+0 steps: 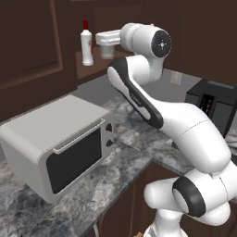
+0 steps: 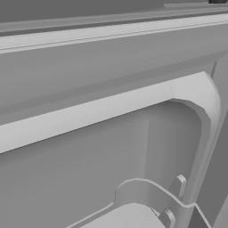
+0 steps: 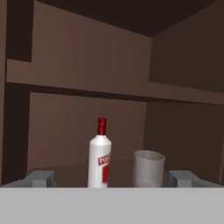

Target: There is a bowl on the dining counter. Grab a lemon wedge from the fridge and place it in the bowl. Then get the liquor bottle and glass cup from the cabinet and place them next to the bowl.

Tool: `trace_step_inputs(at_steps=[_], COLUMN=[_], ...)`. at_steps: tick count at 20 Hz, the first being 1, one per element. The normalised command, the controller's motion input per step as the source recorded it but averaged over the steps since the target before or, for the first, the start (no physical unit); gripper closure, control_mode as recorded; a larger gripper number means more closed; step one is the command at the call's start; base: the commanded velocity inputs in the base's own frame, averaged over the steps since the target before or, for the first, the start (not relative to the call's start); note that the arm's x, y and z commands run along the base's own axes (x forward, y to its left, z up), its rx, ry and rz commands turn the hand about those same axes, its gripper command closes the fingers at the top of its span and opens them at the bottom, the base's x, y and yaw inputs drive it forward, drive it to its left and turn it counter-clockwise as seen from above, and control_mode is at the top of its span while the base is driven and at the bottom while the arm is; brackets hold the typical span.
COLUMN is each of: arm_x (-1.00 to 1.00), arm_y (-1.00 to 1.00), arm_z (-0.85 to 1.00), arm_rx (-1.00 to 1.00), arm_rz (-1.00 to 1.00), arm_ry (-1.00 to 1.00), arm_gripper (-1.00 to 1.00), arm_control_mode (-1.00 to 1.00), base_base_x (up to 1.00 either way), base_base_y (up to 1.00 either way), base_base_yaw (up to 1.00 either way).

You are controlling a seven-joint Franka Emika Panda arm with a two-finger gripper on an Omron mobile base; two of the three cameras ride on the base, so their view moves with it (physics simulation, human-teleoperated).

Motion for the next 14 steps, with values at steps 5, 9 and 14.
trace_step_inputs(at_steps=[5,9,14], arm_x=[0.35,0.44,0.38], arm_y=[0.17,0.01,-0.02], arm_z=[-0.12,-0.02,-0.02], arm_rx=[0.01,0.07,0.11], arm_rz=[0.03,0.11,0.22], arm_ry=[0.00,0.01,0.02], arm_gripper=[-1.00,-1.00,-1.00], arm_control_mode=[-1.00,-1.00,-1.00], base_base_x=[0.00,0.00,0.00], base_base_y=[0.00,0.00,0.00], base_base_yaw=[0.00,0.00,0.00])
